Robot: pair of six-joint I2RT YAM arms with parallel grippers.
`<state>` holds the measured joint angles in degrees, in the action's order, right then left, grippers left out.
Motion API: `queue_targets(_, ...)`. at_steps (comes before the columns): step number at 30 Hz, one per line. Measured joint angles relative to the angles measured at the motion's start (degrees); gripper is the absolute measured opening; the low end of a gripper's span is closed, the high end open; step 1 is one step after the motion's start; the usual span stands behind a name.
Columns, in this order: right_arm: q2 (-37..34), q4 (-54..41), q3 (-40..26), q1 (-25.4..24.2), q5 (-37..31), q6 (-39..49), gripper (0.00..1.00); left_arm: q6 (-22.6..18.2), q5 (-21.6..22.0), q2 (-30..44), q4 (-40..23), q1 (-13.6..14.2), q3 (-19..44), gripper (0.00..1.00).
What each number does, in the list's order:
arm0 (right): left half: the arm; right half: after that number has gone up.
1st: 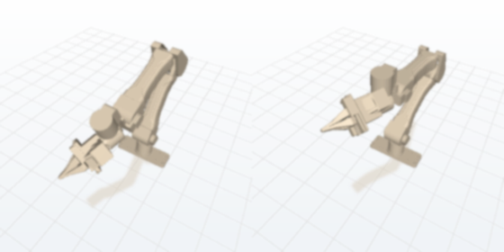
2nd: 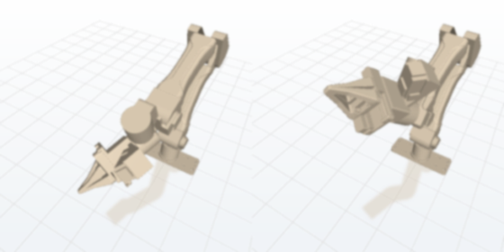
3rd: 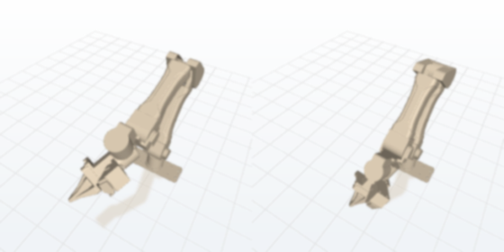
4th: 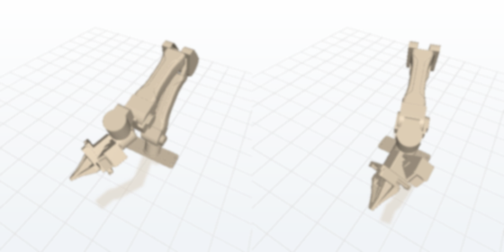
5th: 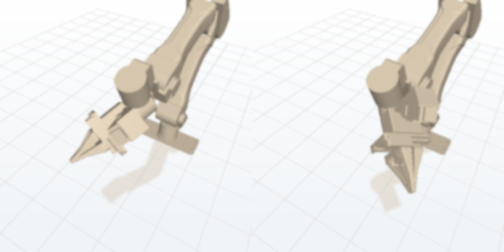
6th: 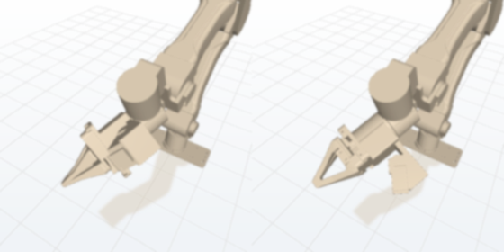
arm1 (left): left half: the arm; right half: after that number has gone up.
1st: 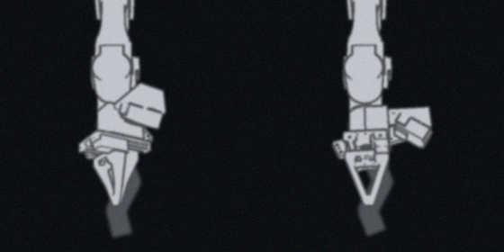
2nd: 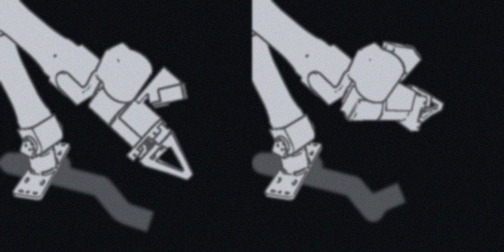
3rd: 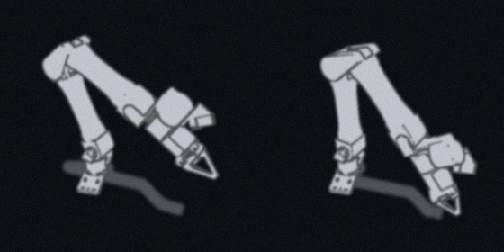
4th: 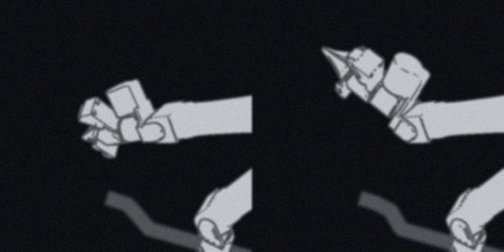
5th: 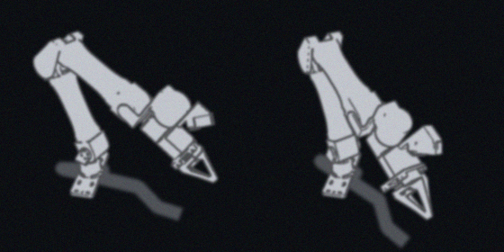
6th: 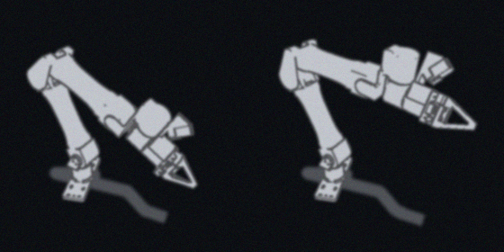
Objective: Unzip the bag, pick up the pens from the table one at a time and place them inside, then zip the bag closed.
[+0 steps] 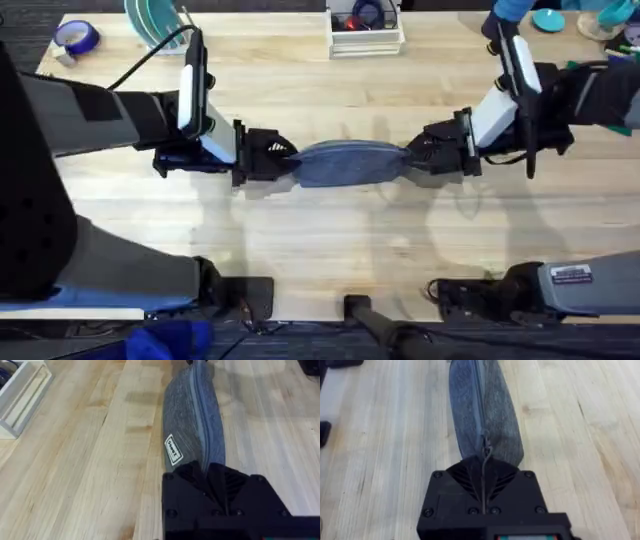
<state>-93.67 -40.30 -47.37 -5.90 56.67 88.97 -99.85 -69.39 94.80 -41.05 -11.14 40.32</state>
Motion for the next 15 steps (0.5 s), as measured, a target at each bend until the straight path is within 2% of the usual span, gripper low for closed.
queue_targets(15, -0.2, -1.8, 0.3, -7.3, 1.6, 0.0, 0.032, 0.0, -0.5, 0.0, 0.2, 0.8, 0.0, 0.042)
